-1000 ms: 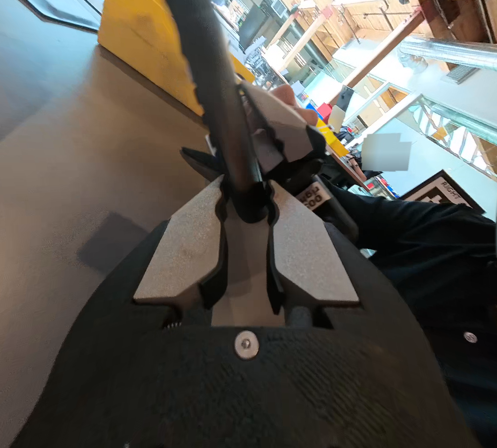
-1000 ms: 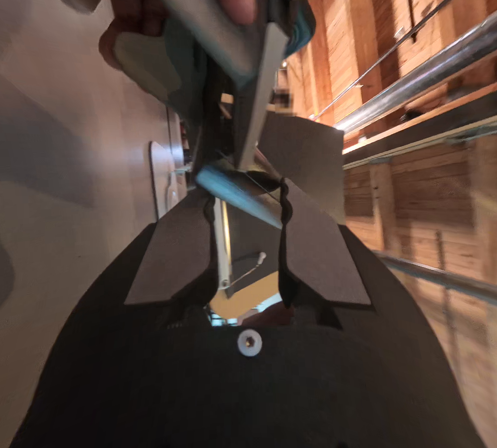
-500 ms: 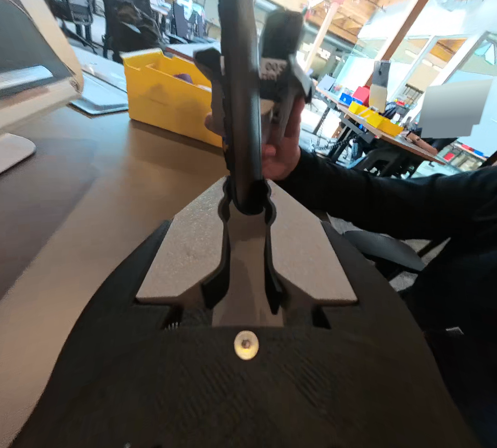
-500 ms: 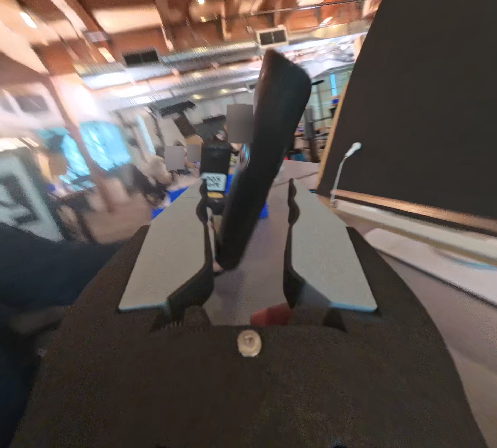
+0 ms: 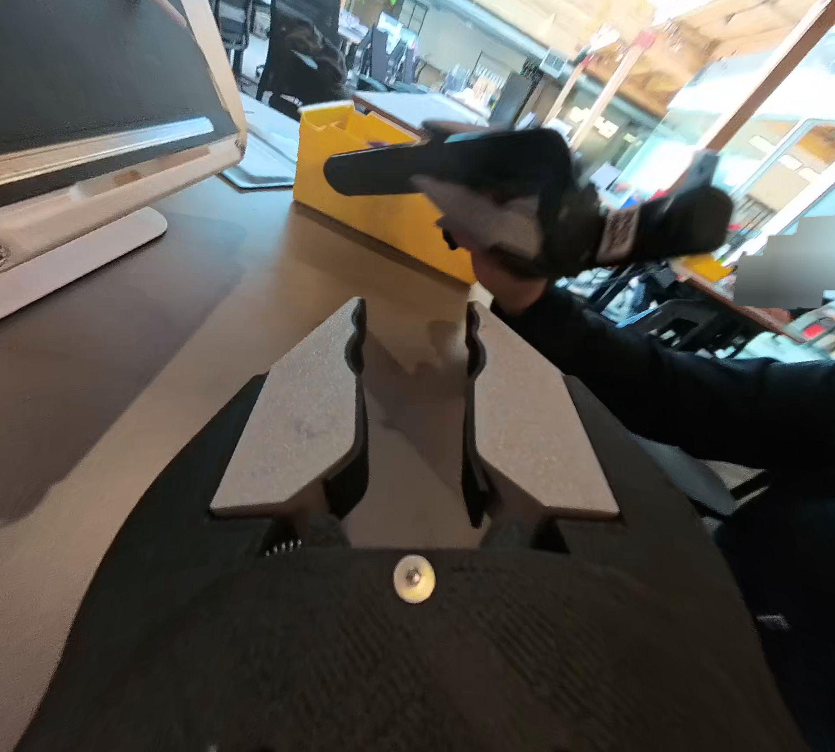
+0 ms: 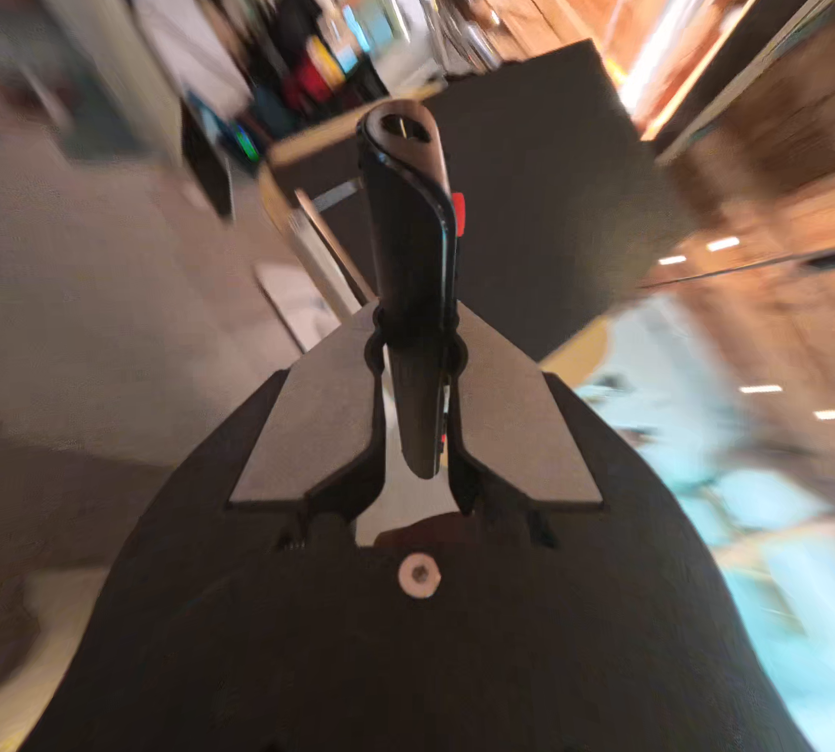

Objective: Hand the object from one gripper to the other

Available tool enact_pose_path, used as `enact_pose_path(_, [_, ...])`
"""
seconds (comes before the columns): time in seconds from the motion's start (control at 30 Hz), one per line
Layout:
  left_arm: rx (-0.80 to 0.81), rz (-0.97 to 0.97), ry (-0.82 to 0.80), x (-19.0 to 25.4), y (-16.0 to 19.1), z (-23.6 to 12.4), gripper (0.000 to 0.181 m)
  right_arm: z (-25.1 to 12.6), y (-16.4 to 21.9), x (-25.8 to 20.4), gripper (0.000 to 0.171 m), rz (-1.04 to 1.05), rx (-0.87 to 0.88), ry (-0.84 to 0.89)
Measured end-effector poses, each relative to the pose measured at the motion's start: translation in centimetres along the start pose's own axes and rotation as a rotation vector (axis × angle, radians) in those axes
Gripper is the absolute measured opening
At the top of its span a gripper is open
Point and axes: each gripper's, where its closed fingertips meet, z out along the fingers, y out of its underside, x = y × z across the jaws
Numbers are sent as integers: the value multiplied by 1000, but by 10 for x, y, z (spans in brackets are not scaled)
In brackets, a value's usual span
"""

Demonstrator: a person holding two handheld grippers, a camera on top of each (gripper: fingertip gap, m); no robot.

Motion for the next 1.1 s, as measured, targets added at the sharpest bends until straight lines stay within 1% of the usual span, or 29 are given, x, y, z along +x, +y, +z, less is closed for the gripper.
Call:
enact_pose_path(0.03, [28,-32,37,6,-4,0,45,2,7,-3,20,-177,-51,58])
enact_pose_path(0.1, [59,-156,170,24,-8,2,56,6,6,-16,20,-433,-60,94])
enact_pose_path(0.17, [40,-281,290,36,-5,6,67,9,-3,-29,20,-563,-29,104])
enact_pose_path(0.23, [-23,-350,365,45,6,11,68,11,-11,-38,20,-652,-12,120])
enact_pose_path(0.27, [-58,-359,367,47,13,14,65,11,-16,-42,20,-679,4,131])
enact_pose_path(0.3, [-92,-346,364,47,21,18,54,11,-21,-47,20,-694,22,132])
enact_pose_path(0.33, [-123,-311,362,48,27,20,32,11,-24,-53,20,-703,36,125])
enact_pose_path(0.37, [-150,-282,345,48,33,23,32,12,-23,-56,20,-712,23,125])
enact_pose_path(0.43, [-188,-210,251,37,39,26,30,16,-19,-60,23,-721,14,137])
enact_pose_path(0.5, [-186,-152,156,22,37,23,26,17,-15,-62,32,-692,23,125])
enact_pose_path(0.6, [-224,75,-48,-3,34,12,23,18,-8,-66,50,-570,-2,40])
enact_pose_path(0.7, [-288,265,-133,-6,33,4,21,18,-6,-70,52,-495,11,-11])
enact_pose_path(0.77, [-373,480,-230,-12,35,-2,21,16,0,-81,62,-430,7,-103])
enact_pose_path(0.8, [-423,607,-282,-16,37,-5,21,14,1,-87,63,-371,4,-153])
enact_pose_path(0.87, [-519,902,-360,-22,44,-9,21,9,1,-96,56,-192,12,-278])
enact_pose_path(0.9, [-538,1009,-380,-21,46,-8,21,7,4,-99,49,-146,-1,-332])
enact_pose_path(0.97, [-536,1198,-389,-15,46,-4,21,1,6,-111,23,-106,-16,-443])
enact_pose_path(1.0, [-537,1251,-392,-13,46,-3,21,1,6,-112,23,-103,-10,-443])
enact_pose_path(1.1, [-499,1305,-430,-11,39,0,21,5,7,-105,22,-196,-29,-372])
